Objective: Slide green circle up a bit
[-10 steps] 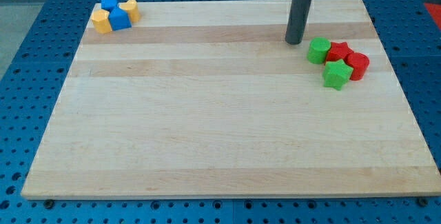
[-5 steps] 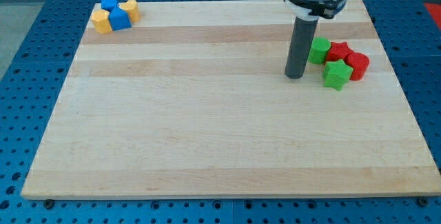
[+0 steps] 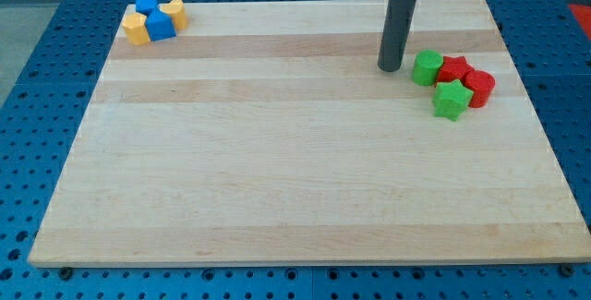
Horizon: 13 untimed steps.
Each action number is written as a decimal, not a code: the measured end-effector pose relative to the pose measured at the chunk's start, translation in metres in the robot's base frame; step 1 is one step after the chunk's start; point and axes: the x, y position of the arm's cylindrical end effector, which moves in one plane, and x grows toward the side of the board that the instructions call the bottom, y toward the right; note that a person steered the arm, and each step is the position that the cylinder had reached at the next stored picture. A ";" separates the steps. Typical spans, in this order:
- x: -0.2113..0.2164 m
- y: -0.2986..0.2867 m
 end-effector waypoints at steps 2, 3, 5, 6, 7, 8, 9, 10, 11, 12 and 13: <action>0.023 -0.010; 0.036 -0.010; 0.039 0.000; 0.042 0.005; 0.042 0.012; 0.034 0.012; 0.013 0.012; -0.002 0.013; 0.000 0.007; 0.016 -0.002; 0.043 -0.006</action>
